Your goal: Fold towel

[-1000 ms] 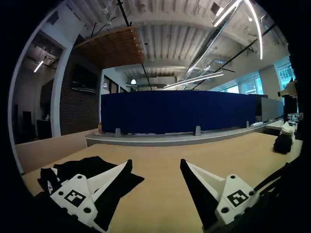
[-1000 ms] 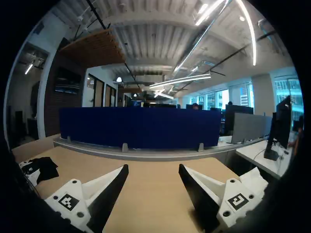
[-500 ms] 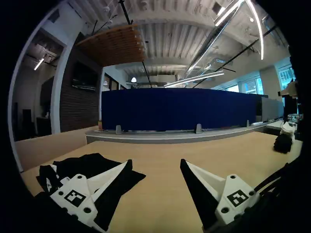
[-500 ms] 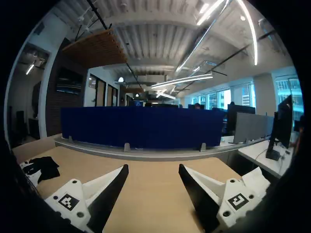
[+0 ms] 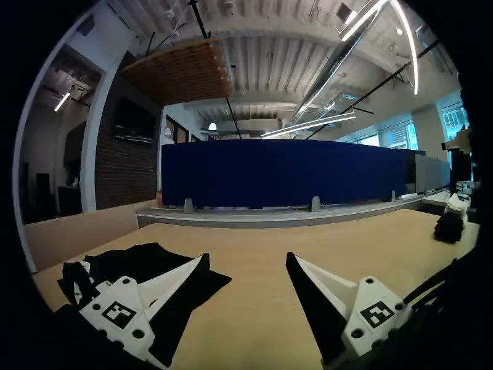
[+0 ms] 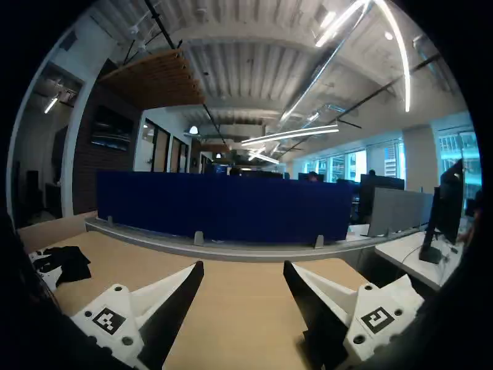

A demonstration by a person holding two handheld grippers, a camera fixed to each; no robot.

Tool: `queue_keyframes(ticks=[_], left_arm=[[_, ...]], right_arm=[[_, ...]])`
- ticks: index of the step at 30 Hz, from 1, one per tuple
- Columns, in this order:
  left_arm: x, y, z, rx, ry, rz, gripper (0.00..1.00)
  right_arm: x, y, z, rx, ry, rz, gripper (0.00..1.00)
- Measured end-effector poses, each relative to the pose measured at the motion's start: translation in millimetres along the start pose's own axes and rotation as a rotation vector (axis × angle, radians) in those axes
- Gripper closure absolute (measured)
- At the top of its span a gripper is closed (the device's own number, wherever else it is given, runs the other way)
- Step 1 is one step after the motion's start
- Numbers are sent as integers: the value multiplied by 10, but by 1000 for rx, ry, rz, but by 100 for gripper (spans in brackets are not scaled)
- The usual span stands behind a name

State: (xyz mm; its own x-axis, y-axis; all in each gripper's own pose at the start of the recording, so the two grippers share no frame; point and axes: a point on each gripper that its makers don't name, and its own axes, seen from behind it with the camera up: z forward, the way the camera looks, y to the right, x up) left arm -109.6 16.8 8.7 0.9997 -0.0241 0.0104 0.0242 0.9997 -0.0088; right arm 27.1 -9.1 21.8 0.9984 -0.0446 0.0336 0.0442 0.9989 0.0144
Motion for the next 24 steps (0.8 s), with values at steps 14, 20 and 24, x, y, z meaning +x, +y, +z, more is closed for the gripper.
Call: queue_keyframes(ticks=[14,20,24], left_arm=[[3,4,-4,0,0,0,8],[-1,4,-7,0,0,0,8],[-2,3,-2,0,0,0,8]], right_arm=[[-369,68,36,30,38,45,0],[-745,148,4,30,26,74,0],[-964,240,-18,21,24,82,0]])
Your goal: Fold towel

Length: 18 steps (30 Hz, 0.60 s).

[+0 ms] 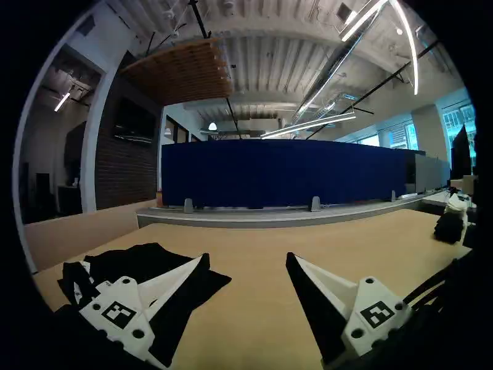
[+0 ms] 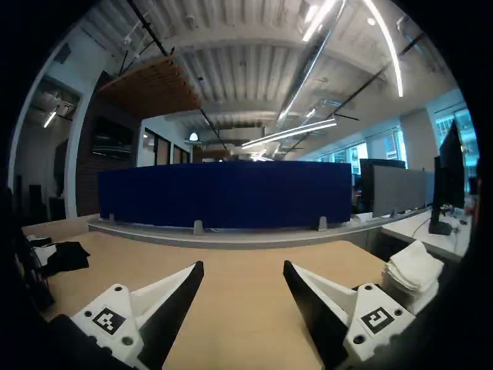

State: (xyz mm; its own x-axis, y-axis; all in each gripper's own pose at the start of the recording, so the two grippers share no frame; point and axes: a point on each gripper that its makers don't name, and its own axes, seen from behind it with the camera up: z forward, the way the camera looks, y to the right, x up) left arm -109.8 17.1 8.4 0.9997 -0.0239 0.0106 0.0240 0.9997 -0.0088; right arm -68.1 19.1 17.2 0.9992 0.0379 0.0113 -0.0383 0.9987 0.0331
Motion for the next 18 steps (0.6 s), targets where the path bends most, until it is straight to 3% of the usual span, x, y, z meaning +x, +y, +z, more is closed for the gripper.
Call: queue_keyframes(ticks=[8,18], left_arm=[[-2,-3,-6,0,0,0,8],[-2,-11,-3,0,0,0,8]], right_arm=[[-237,65,38,-2,15,39,0],[-411,114,69,-21,4,43,0]])
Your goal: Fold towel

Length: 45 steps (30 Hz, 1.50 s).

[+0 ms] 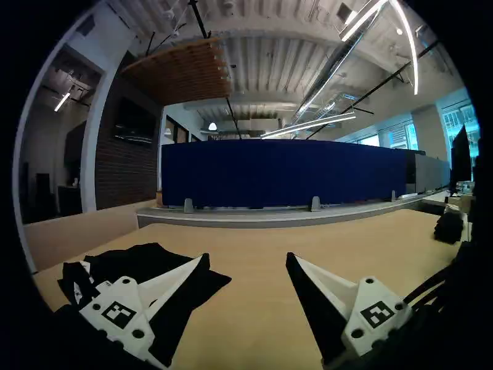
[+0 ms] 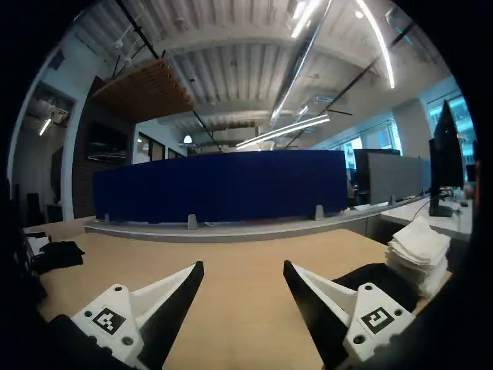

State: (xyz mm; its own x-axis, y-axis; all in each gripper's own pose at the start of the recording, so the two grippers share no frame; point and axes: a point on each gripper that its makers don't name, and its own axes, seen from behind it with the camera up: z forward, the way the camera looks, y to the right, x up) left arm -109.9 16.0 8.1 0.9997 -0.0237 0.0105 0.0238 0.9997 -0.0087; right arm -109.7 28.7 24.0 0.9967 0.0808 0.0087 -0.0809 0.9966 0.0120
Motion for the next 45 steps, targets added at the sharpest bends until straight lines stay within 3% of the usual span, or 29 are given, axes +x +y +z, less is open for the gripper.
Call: queue_keyframes(ticks=[17,32,45], left_arm=[[3,-3,11,0,0,0,8],[5,-3,8,0,1,0,8],[3,-7,15,0,1,0,7]], right_arm=[[-176,-5,-15,-2,-5,-27,0],[-168,-65,-41,12,0,-64,0],[-178,-60,-38,12,-1,-61,0]])
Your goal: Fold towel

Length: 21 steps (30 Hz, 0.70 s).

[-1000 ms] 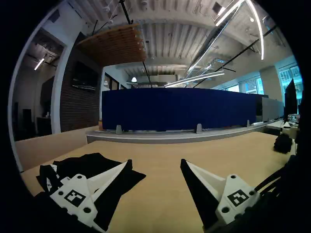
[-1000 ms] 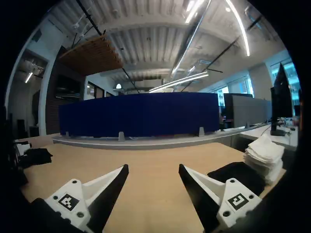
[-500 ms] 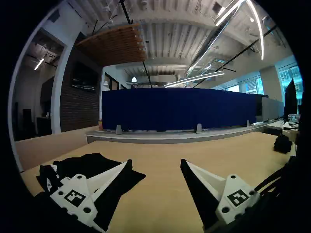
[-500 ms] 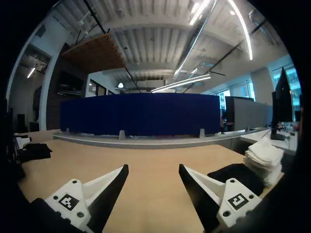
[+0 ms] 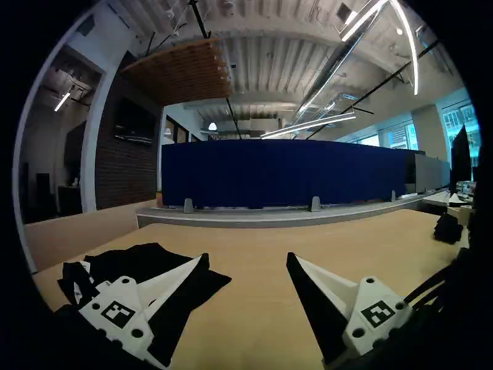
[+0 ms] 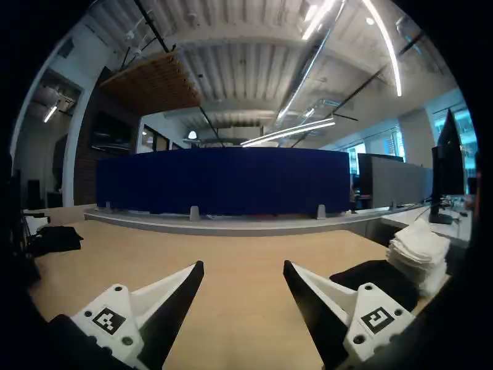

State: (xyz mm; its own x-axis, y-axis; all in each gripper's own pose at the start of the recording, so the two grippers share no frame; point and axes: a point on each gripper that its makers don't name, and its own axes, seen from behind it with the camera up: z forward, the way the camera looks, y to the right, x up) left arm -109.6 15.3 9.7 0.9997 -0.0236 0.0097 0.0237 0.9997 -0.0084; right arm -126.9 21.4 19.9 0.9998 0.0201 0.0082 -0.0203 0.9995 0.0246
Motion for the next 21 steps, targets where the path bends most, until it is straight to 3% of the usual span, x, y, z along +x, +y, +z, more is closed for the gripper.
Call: queue_keyframes(ticks=[21], left_arm=[[-3,2,-9,0,0,0,7]], right_arm=[[-25,1,5,0,0,0,0]])
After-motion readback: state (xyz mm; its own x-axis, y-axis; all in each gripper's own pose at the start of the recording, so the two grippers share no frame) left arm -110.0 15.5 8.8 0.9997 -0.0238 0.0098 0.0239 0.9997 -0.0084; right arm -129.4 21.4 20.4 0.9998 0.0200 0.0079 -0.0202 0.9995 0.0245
